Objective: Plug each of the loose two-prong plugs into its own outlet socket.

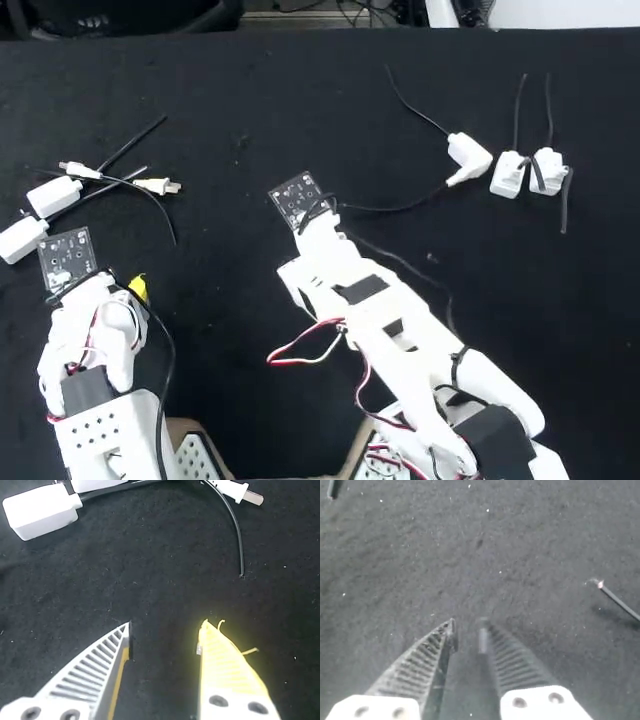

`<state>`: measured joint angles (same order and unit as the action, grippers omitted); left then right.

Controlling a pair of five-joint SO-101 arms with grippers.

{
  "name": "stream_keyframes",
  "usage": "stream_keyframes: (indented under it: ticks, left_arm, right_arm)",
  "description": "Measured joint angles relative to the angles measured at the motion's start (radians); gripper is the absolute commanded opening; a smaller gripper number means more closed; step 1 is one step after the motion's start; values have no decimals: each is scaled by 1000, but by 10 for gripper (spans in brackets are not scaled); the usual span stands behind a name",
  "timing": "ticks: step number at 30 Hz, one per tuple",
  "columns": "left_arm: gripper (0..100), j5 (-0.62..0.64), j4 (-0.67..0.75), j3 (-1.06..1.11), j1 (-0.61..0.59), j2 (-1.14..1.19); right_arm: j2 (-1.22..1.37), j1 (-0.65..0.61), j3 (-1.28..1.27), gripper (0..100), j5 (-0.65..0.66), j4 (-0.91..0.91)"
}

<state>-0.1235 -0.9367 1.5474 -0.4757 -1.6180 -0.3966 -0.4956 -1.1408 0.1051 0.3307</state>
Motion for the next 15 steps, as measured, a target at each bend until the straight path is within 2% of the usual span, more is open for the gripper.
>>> stream_keyframes:
  ticks: [5,10,15]
  left_arm:
    - [228,-75,-25,-112,-64,2]
    - [229,-206,-74,-302,-207,3]
    - [229,-307,-245,-516,-259,132]
  right_arm:
    - [0,0,-6,120,0,-6]
    - [0,0,-11,131,0,-6]
    - [0,0,-11,131,0,-6]
